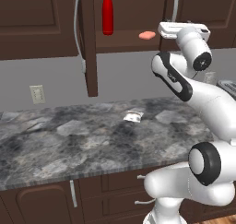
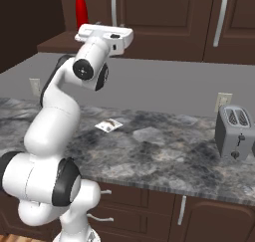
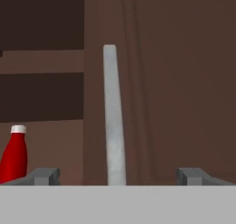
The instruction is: Pick the bar soap and dish brush from the cabinet and place them on the counter.
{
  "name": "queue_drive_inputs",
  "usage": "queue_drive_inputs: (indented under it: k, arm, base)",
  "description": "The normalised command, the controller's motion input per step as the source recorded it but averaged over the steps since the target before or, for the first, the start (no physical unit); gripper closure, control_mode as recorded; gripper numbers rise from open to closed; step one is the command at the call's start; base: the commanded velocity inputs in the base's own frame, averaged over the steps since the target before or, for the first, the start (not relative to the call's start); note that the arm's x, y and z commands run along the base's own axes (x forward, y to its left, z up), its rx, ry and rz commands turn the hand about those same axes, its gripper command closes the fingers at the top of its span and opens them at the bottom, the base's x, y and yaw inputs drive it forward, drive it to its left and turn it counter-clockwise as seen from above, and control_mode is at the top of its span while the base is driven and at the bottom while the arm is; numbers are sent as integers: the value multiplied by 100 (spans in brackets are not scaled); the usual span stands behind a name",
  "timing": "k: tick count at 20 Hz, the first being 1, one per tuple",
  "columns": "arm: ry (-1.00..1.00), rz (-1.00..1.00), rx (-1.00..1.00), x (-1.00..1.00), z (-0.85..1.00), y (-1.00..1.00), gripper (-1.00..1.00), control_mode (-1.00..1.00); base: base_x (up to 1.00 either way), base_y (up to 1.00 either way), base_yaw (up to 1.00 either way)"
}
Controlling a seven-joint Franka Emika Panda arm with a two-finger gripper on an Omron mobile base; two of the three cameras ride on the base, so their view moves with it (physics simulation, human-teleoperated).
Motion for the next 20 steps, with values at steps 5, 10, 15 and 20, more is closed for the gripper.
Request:
queue_drive_inputs:
  k: [5,10,15,20]
  arm:
    - [0,0,0,31,-1,0,-100,-100]
    - [0,0,0,32,0,-1,-100,-100]
    - [0,0,0,31,0,-5,-100,-100]
    - [0,0,0,30,-1,-8,-100,-100]
  base:
    - [0,0,0]
    - [0,0,0]
    - [0,0,0]
    - [0,0,0]
